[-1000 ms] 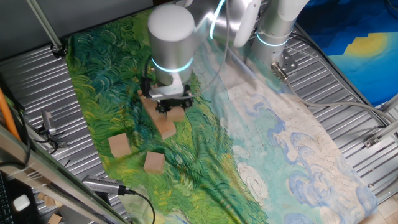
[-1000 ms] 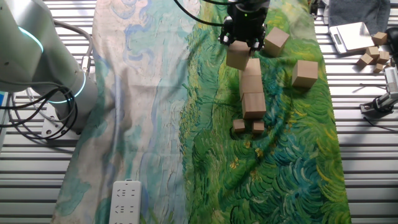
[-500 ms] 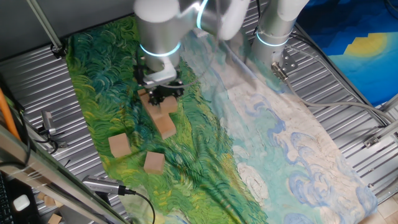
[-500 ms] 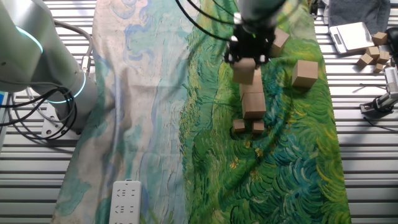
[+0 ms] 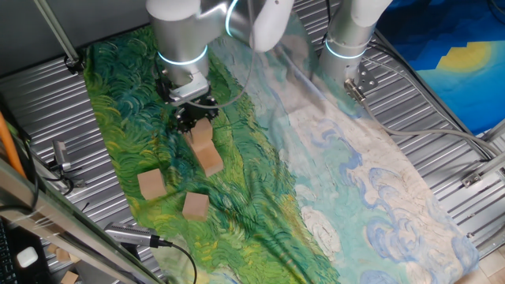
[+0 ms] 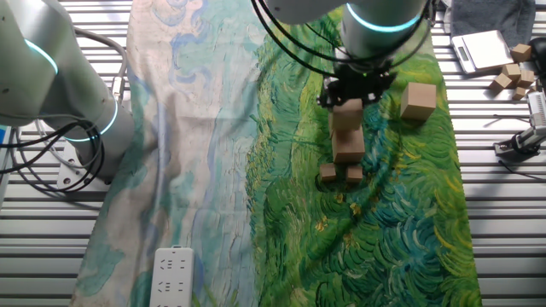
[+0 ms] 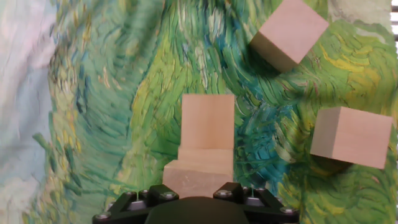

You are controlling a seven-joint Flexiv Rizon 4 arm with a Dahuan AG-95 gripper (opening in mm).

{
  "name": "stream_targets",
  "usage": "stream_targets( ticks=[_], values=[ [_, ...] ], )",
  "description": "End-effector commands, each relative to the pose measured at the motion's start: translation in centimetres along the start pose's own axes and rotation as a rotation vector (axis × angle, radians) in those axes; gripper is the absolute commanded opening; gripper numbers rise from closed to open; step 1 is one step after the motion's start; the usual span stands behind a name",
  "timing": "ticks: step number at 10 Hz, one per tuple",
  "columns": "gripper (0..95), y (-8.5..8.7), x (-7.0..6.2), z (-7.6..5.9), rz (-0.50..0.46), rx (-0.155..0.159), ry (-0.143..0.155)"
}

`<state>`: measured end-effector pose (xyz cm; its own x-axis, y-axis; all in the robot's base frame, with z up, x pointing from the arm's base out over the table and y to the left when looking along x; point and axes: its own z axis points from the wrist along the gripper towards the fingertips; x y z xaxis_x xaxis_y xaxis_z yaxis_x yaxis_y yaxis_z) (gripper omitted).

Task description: Stack the blocks into a pyramid shape

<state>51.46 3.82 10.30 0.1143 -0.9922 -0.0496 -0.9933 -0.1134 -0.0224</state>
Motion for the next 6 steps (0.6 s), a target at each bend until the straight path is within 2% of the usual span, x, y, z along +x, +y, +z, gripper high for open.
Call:
stream_targets(
  ticks=[1,6],
  values=[
    [0.0,-0.16,0.16,0.31,-0.07,0.004,0.002],
    [0.0,-0.2,1.06,0.72,-0.1,0.01,-0.003]
  ],
)
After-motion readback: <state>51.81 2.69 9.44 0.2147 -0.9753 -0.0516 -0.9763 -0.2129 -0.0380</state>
